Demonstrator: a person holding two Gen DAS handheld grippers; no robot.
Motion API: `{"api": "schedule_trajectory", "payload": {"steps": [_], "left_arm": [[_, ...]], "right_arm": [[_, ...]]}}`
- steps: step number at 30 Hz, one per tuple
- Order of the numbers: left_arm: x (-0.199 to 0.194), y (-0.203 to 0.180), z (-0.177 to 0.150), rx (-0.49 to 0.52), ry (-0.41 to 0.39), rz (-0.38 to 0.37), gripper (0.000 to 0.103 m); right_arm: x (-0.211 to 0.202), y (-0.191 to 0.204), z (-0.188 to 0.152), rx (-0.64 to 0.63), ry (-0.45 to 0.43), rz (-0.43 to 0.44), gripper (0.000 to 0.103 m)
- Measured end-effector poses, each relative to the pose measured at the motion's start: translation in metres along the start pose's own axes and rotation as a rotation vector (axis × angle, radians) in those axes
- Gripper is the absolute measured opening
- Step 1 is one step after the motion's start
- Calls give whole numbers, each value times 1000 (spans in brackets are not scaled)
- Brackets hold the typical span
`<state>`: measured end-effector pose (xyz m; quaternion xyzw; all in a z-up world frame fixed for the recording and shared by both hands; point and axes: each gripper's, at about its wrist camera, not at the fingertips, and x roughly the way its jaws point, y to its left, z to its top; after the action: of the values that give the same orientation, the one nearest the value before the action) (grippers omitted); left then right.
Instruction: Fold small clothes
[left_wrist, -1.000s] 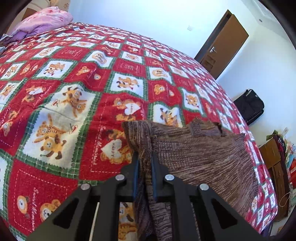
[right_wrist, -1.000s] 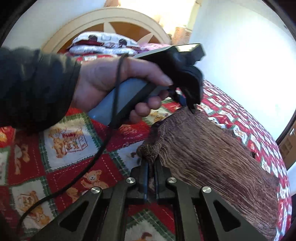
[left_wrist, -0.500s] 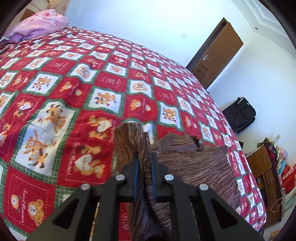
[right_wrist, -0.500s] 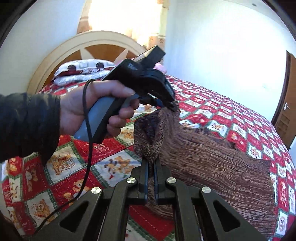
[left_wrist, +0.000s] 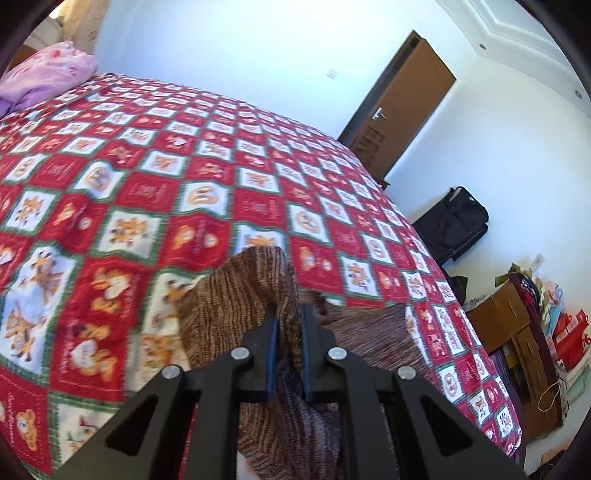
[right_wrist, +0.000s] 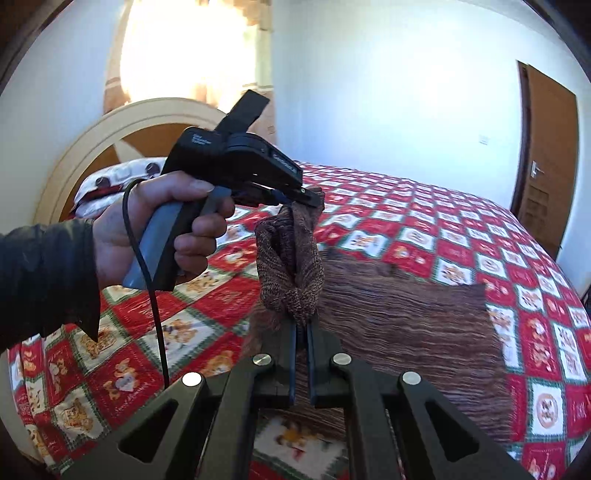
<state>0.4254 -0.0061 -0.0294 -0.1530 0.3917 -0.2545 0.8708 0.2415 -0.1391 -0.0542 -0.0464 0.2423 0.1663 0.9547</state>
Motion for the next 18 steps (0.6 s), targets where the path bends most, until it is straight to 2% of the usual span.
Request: {"api": "schedule_trajectory", "payload": {"steps": [10, 18], "left_arm": [[35, -62, 7, 74, 33, -49, 11], [72, -107, 2, 129, 96, -66, 11]], "right_arm": [[-24, -49, -12, 112, 5, -63, 4], [-38, -86, -32, 201, 44, -103, 4]]}}
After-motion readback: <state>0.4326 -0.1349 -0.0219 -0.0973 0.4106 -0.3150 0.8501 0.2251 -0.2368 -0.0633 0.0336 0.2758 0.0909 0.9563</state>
